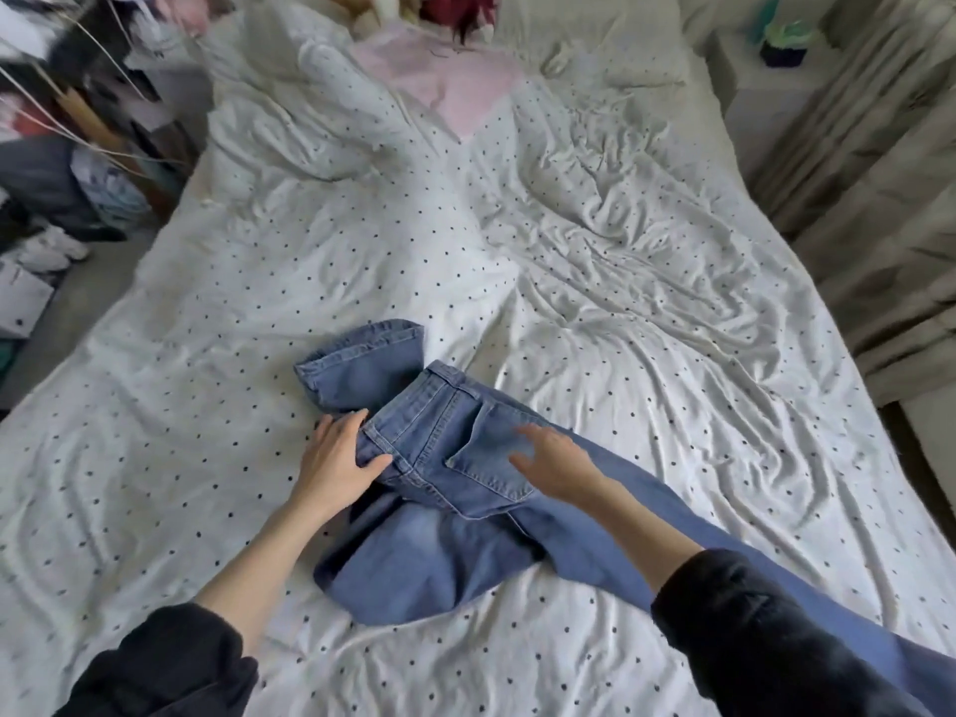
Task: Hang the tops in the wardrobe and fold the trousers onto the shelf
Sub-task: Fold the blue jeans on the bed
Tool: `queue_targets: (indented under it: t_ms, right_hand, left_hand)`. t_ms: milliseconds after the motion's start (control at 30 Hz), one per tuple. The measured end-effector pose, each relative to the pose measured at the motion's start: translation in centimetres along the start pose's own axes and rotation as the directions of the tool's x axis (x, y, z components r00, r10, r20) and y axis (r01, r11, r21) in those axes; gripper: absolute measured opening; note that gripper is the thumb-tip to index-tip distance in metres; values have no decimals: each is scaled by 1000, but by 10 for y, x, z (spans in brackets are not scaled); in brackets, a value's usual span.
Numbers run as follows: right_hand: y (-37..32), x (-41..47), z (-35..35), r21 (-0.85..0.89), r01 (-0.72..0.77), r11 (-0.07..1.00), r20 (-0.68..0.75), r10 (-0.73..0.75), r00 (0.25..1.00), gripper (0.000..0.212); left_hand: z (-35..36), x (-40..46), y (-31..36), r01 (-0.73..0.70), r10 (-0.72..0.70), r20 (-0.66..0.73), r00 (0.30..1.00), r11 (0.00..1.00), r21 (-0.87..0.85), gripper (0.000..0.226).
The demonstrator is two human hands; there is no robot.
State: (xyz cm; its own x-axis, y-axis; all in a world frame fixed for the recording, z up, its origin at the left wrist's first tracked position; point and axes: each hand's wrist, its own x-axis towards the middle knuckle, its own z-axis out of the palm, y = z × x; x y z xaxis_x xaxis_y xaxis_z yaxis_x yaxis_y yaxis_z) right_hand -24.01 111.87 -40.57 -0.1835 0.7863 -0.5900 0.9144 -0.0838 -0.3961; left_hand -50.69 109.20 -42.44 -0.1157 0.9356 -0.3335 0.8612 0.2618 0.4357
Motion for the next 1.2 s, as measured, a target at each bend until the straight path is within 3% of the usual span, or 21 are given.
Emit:
queue_targets:
  t_ms: [100,167,333,467,600,667,767,867,967,1000,1100,1200]
  right_hand:
    - [-16,30,-7,-39,0,999,-92,-3,996,45]
    - [-23,52,-10,-65,-20,998,-116,13,993,39]
    - [-28,85,-3,-66,-68,995,-38,66,997,40]
    - [-32,79,-13,152,-82,985,-58,92,994,29]
    - [-27,33,-17,121,96,988,-131,-80,988,33]
    - [-29,7,-17,125,188,974,-113,-174,978,37]
    - [-33,-24,-13,164,273,948,-44,-269,962,36]
    - [-31,-46,-12,228,263,937,179,-306,935,36]
    - [-31,-49,-18,294,161,942,358,-265,895,31]
    - [-34,-45,-19,280,155,947,337,-248,908,31]
    - [-51,-20,-10,20,231,973,142,-231,962,34]
    - [-78,13,8,-157,338,928,87,-328,941,42]
  left_hand:
    - [1,11,-4,-22,23,61,998,1000,-7,34]
    - [-3,12,-10,-21,32,129,991,996,-83,33]
    - [-11,14,-12,6,26,168,986,982,-190,53]
    - [-23,29,5,-32,45,73,996,985,-167,86]
    - [-41,40,37,-252,257,171,951,966,-47,112]
    - [-46,37,57,-298,322,265,909,946,-128,113]
    - [-48,20,76,-246,342,327,881,922,-299,91]
    - [-47,-9,73,-309,360,306,882,929,-202,38]
    - [-44,-43,58,-301,327,383,864,945,-129,27]
    - [-43,-54,53,-287,305,413,858,952,-108,28]
    - [-42,-84,34,-228,242,463,852,970,-87,29]
    - [-40,-117,12,-187,214,471,856,977,-105,25]
